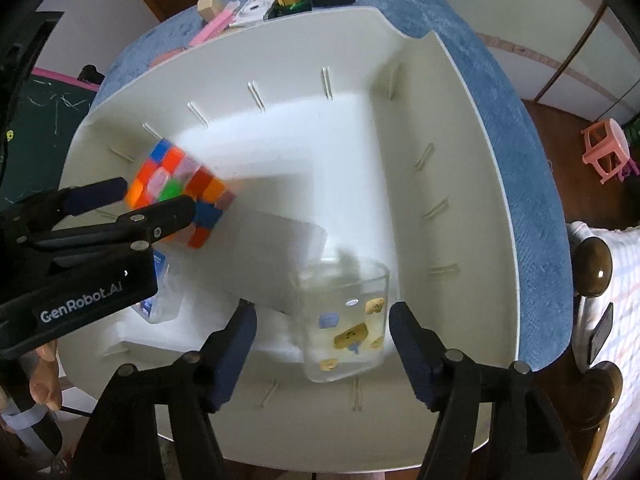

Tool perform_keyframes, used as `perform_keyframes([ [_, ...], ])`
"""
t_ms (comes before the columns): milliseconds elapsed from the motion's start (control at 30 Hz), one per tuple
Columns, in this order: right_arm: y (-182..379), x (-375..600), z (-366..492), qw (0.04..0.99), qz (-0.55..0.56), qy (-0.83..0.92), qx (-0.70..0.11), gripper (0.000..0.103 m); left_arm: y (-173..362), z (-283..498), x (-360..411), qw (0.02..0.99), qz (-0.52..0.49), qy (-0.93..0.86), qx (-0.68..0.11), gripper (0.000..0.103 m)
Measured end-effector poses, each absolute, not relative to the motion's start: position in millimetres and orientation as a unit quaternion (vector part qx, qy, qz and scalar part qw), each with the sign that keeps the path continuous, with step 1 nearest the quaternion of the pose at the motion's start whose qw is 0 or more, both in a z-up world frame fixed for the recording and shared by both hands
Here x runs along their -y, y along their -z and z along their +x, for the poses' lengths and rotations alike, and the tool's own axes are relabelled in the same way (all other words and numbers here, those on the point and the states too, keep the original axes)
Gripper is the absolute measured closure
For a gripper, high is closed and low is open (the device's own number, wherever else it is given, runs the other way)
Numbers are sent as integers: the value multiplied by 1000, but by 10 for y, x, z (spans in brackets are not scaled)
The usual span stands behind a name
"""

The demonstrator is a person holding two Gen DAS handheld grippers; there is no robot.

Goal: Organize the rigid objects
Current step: 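Release the Rubik's cube with the left tool while the right tool releases the clear box in the tray, then withdraw both open tools from the tray toward the remaining items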

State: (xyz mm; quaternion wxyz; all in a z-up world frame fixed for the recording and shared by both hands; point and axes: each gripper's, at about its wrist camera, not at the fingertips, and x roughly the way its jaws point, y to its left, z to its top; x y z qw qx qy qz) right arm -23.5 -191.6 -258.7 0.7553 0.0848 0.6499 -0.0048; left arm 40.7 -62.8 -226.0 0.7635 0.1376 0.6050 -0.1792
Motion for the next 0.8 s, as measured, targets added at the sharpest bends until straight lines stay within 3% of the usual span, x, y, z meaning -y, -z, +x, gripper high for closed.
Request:
perform_keyframes([
  [800,1812,1921,-372,796,95,23,-598,33,1282,263,335,810,98,216,-536,18],
])
